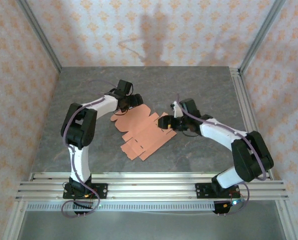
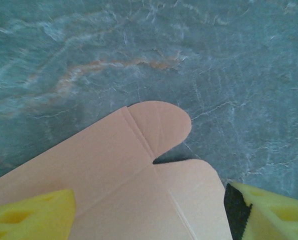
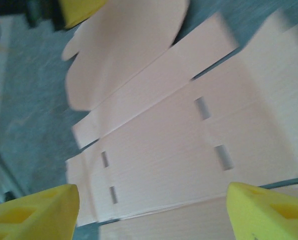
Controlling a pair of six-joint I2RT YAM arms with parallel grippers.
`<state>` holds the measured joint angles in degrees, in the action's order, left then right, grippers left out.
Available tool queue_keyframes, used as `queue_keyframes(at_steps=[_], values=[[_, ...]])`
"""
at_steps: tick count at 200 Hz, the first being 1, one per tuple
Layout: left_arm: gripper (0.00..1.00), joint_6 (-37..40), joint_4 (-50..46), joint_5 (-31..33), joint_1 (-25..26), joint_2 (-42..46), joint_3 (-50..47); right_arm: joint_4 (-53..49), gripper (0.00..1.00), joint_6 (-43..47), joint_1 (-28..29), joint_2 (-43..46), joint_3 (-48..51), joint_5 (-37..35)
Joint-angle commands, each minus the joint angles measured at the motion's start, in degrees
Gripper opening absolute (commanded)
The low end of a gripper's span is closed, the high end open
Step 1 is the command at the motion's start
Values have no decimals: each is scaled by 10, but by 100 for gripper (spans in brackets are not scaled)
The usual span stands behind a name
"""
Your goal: Fold the paper box
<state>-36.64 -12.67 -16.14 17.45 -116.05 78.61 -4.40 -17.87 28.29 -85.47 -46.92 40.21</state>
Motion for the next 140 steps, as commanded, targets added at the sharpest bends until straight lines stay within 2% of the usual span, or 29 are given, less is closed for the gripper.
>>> queue_keyframes(at_steps=[1, 30, 71, 103, 140], values=[[79, -17, -18, -18, -5, -13, 13, 104, 76, -95, 36, -26, 21, 33], [79, -31, -9, -6, -7, -3, -21, 100, 76, -75, 37, -65, 34, 5], [81, -43, 7, 34, -8, 62, -112, 52, 76, -14, -17, -124, -7, -23], [82, -39, -3, 46, -8, 118, -162, -19, 76, 56, -48, -194, -91, -103], [83, -53, 11, -5, -2, 169, -237, -60, 77, 96, -60, -270, -212, -106]])
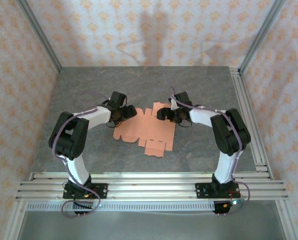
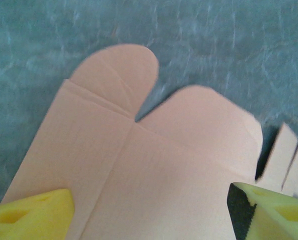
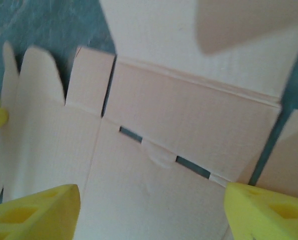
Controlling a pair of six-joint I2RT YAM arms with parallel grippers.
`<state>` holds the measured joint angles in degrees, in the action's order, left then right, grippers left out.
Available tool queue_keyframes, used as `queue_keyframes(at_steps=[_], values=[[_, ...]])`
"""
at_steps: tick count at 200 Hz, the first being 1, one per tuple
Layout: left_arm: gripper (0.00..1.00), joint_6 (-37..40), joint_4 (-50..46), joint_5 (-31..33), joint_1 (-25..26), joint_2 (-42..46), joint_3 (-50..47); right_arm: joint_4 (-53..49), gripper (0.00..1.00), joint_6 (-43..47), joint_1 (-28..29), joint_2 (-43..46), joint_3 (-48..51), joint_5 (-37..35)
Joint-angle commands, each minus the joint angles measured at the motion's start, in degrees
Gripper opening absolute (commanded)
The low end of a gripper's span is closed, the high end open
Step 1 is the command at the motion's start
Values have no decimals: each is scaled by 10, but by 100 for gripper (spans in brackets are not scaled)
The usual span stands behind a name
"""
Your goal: Fold the paper box
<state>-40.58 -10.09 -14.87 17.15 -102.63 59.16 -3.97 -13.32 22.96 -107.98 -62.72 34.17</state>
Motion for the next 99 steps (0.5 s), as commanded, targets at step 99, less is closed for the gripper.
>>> queue_keyframes(at_steps=[99], values=[[100, 75, -90, 23, 94, 139, -6, 79, 99, -11, -30, 71, 15, -61]])
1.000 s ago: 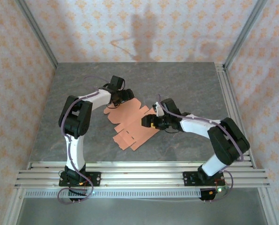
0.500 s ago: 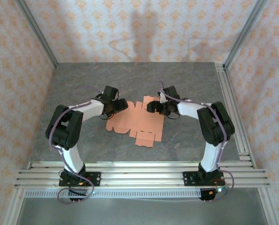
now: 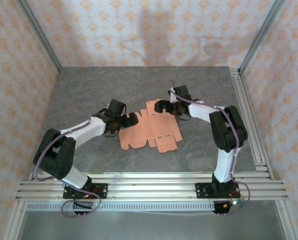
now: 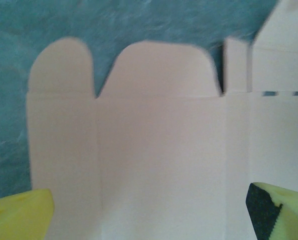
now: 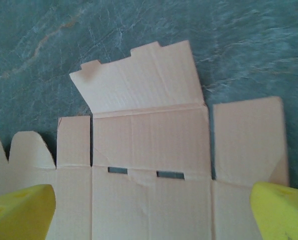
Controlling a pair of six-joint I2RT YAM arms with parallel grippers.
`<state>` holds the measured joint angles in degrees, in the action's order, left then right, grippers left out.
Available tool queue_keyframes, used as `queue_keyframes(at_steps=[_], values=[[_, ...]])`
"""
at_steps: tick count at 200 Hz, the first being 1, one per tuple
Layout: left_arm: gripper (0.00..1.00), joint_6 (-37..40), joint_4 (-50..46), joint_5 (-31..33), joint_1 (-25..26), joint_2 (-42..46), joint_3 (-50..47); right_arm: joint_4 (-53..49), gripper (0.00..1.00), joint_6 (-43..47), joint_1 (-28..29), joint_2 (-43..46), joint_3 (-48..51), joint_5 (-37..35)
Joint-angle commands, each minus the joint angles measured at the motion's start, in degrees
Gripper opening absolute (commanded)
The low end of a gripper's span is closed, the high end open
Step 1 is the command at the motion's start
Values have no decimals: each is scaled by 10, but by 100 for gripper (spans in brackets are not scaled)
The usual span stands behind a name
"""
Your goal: Fold the paper box
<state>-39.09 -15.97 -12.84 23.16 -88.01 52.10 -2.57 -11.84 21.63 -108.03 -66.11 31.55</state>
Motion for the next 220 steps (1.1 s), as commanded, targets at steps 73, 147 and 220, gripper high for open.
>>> queue_keyframes(at_steps=[73, 147, 220], values=[[55, 19, -14, -95, 53, -172, 174, 98, 100, -38, -34, 231, 211, -198], [49, 18, 2, -91, 44, -241, 150, 123, 87, -68, -37, 214, 239, -59], [50, 4, 29, -92, 38, -236, 109, 228, 55, -99, -71, 145, 269, 27]])
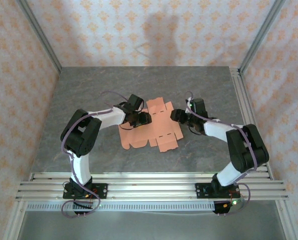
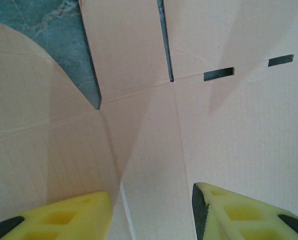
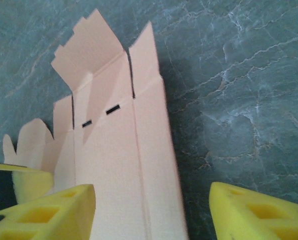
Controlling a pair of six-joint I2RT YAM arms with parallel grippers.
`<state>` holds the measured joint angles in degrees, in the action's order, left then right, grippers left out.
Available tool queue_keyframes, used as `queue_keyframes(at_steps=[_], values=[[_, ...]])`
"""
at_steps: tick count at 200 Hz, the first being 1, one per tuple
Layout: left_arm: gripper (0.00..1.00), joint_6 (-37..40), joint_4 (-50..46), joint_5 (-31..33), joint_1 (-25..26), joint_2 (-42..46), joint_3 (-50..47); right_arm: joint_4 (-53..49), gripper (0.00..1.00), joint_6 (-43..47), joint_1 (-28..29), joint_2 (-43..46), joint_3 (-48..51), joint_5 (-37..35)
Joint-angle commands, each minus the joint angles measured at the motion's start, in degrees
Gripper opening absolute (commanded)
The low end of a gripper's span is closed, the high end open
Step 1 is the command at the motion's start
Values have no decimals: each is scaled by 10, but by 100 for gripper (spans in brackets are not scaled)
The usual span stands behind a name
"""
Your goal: Fold the paper box
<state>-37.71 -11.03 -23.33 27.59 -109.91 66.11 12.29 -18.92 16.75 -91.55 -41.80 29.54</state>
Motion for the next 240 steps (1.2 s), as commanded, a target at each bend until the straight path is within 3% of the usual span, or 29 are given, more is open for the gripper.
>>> queue_keyframes(at_steps=[1, 29, 62, 116, 175, 240], values=[[50, -10, -20, 12, -6, -17, -31, 82, 55, -30, -23, -21, 28, 49], [50, -13, -16, 13, -7, -18, -36, 136, 50, -38, -26, -44, 50, 78], [50, -16, -14, 11, -7, -18, -39, 163, 38, -37, -26, -59, 62, 92], [50, -17, -16, 10, -7, -16, -41, 158, 0, -22, -26, -64, 61, 101], [50, -22, -12, 3, -7, -8, -40, 113, 0, 9, -25, -39, 60, 63], [51, -25, -26, 9, -8, 28, -31, -10, 0, 101, 35, 12, 39, -103]])
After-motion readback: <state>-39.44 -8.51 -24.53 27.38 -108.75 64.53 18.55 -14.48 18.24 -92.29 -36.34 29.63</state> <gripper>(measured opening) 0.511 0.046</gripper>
